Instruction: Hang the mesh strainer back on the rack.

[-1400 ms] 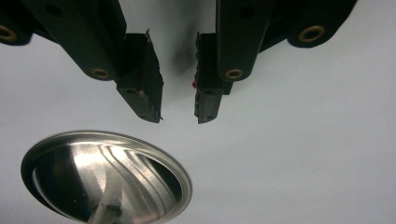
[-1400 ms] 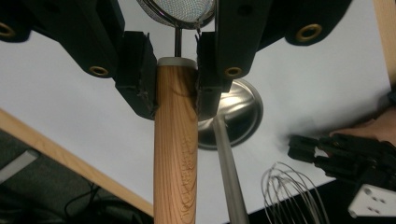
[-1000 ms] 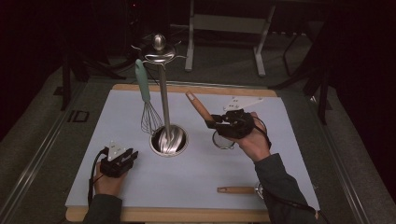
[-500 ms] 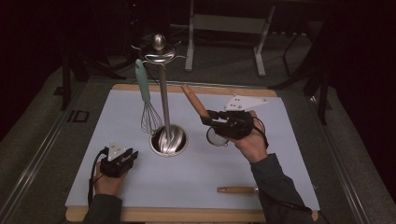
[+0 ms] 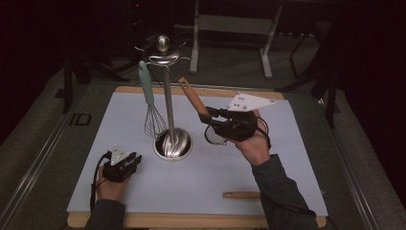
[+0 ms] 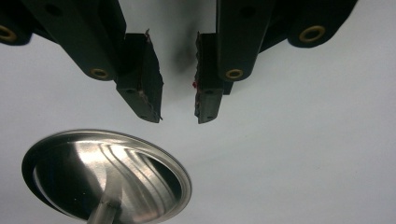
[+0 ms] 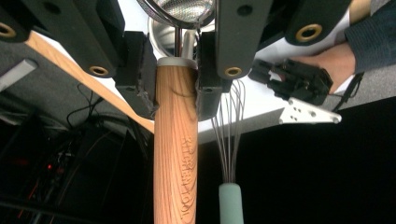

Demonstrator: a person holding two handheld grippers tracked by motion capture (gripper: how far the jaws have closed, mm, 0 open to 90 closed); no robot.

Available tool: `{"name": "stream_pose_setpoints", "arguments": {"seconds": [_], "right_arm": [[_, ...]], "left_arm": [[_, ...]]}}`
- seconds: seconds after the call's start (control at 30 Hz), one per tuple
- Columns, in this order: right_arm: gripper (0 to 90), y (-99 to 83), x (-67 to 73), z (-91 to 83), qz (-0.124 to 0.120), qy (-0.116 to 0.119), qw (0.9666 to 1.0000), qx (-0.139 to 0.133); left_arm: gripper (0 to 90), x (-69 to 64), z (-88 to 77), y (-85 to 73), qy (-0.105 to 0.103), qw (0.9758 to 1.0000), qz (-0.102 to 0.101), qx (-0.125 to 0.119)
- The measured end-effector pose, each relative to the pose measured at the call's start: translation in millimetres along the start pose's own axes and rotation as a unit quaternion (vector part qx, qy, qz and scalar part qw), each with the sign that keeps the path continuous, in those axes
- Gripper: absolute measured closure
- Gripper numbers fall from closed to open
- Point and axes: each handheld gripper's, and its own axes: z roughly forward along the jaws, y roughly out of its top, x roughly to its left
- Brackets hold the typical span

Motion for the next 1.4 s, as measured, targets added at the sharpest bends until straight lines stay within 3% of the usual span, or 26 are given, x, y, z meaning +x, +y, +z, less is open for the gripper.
{"name": "stream_pose_setpoints", "arguments": {"seconds": [0.37,0.5,0.8,1.07,1.4], "right_arm": [[70.9,22.1,11.5,-5.4,-0.014,0.004,0.9989,-0.045],[70.9,25.7,14.5,-5.6,-0.018,0.004,0.9986,-0.05],[70.9,29.1,18.8,3.5,-0.024,0.01,0.9986,-0.045],[70.9,28.8,13.1,17.6,-0.014,0.003,0.9992,-0.037],[71.1,29.7,15.4,40.1,-0.023,-0.004,0.9997,-0.006]], "left_arm": [[71.1,0.0,0.0,0.0,-0.001,1.0,0.0,0.0],[71.1,-0.1,0.1,0.0,-0.001,1.0,0.0,0.001],[71.1,0.0,0.1,0.0,-0.001,1.0,0.0,0.001],[71.1,0.2,0.2,0.0,-0.001,1.0,0.0,0.001],[71.0,0.1,0.1,0.0,-0.001,1.0,-0.001,0.0]]}}
